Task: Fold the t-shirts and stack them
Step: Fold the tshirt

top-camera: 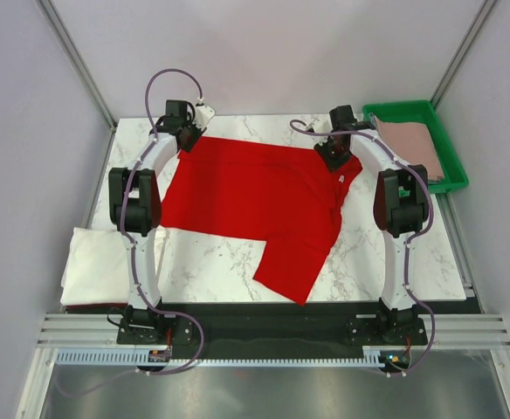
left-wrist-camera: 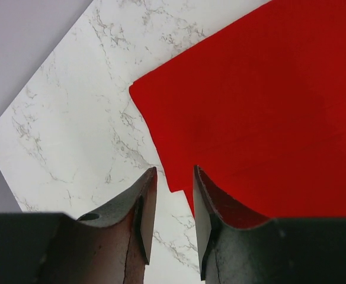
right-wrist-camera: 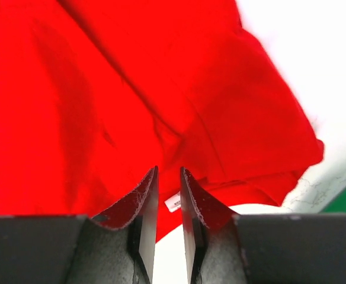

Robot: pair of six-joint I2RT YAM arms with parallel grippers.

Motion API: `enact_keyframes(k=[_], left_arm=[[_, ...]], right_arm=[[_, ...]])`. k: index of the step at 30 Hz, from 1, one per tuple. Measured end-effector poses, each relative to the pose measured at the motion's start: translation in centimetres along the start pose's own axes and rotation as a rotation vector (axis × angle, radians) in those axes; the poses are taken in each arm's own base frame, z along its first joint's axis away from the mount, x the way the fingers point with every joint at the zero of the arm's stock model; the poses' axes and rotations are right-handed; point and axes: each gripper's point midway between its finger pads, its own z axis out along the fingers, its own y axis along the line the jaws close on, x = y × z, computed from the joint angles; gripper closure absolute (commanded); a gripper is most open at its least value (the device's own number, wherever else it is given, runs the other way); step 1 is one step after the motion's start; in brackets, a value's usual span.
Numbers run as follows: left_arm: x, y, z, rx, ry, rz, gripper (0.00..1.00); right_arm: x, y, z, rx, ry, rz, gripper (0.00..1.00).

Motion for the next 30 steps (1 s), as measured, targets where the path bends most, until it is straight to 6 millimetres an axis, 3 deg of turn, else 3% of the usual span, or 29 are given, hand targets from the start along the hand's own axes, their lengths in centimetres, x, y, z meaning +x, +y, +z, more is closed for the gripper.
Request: enact_keyframes(k=[13, 23, 30], left_arm=[[0.7, -0.6, 0.0, 0.017, 0.025, -0.012, 0.64], [0.9, -0.8, 0.1, 0.021, 0.031, -0.010, 0.66], [1.3, -1.6, 0.2, 0.034, 0.041, -0.005, 0.67]], right_arm=[[0.7, 0.7, 2.6, -0.056, 0.029, 0.017, 0.73], [0.9, -0.2, 2.6, -0.055, 0.022, 0.044, 0.72], [0.9, 0.1, 2.9, -0.076, 0.018, 0.061, 0.94]])
